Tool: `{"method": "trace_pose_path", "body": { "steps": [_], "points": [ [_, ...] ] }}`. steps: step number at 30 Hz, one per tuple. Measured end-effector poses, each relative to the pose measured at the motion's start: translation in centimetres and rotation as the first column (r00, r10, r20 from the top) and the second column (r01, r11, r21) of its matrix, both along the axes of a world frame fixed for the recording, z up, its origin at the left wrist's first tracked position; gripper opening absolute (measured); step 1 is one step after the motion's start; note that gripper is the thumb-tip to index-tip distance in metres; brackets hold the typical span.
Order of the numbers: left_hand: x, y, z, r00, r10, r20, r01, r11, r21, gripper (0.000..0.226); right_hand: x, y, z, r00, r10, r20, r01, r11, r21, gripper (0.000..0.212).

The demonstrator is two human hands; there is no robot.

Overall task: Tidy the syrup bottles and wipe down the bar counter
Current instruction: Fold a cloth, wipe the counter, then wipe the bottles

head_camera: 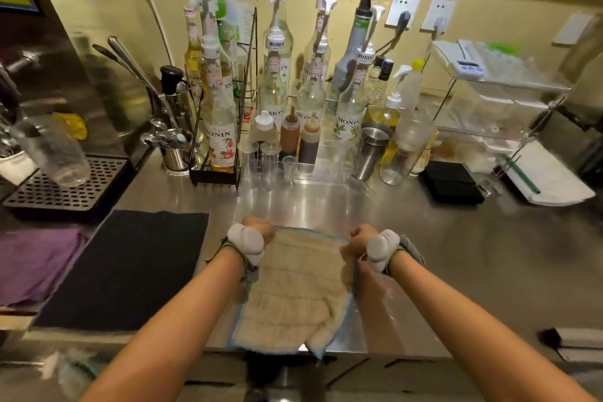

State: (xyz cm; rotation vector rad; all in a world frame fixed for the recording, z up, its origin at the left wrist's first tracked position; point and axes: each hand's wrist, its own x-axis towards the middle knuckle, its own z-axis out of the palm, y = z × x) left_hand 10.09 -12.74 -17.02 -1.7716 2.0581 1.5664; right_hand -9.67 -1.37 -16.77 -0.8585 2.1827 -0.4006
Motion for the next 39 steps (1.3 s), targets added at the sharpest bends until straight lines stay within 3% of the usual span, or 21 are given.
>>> {"method": "trace_pose_path", "body": {
  "steps": [4, 6, 8, 10, 11, 13, 14, 16, 19, 26, 39],
  "points": [
    [-1.5, -2.9, -1.4, 0.992, 0.098, -0.077, -0.098, 0.995, 0.002, 0.041, -1.6, -2.7, -0.3, 0.995, -0.095, -0.005, 0.094, 0.992, -0.078, 0.048],
    [-2.1, -3.5, -1.7, 0.962, 0.210, -0.176, -0.214, 0.977, -0.002, 0.040, -1.9, -3.7, -0.2, 0.988, -0.153, 0.012, 0.153, 0.977, -0.151, 0.029],
    [-2.7, -3.5, -1.6, 0.929, 0.336, -0.158, -0.354, 0.930, -0.103, 0.038, -1.5, -4.4, 0.2, 0.967, -0.253, 0.018, 0.250, 0.935, -0.252, 0.010],
    [-3.3, -3.1, -1.7, 0.887, 0.449, -0.108, -0.462, 0.865, -0.197, 0.032, -0.9, -5.1, -0.5, 0.952, -0.303, 0.035, 0.301, 0.913, -0.277, 0.020],
    [-3.5, -2.7, -1.9, 0.871, 0.459, -0.178, -0.484, 0.863, -0.144, 0.030, -0.4, -5.0, -1.0, 0.958, -0.277, 0.078, 0.288, 0.922, -0.260, 0.023],
    [-3.6, -1.4, -2.7, 0.861, 0.373, -0.345, -0.374, 0.925, 0.066, 0.033, 1.4, -4.6, -2.1, 0.965, -0.154, 0.211, 0.196, 0.961, -0.195, 0.012],
    [-3.6, -0.8, -2.8, 0.881, 0.298, -0.366, -0.267, 0.954, 0.134, 0.039, 2.1, -4.6, -2.6, 0.972, -0.087, 0.219, 0.125, 0.978, -0.167, 0.026],
    [-3.9, -0.4, -4.1, 0.960, 0.121, -0.253, -0.099, 0.990, 0.097, 0.054, 3.0, -4.3, -4.0, 0.991, 0.093, 0.096, -0.085, 0.993, -0.081, 0.051],
    [-4.7, -0.6, -4.1, 0.992, -0.124, 0.010, 0.125, 0.989, -0.077, 0.066, 3.4, -4.6, -4.8, 0.940, 0.336, -0.051, -0.334, 0.941, 0.046, 0.064],
    [-5.9, -0.8, -6.4, 0.933, -0.251, 0.258, 0.306, 0.931, -0.201, 0.078, 3.0, -6.1, -7.0, 0.907, 0.371, -0.200, -0.353, 0.928, 0.123, 0.067],
    [-5.0, -1.0, -6.0, 0.905, -0.312, 0.288, 0.370, 0.912, -0.175, 0.076, 3.4, -6.0, -7.3, 0.901, 0.383, -0.206, -0.365, 0.923, 0.118, 0.070]
  ]
}}
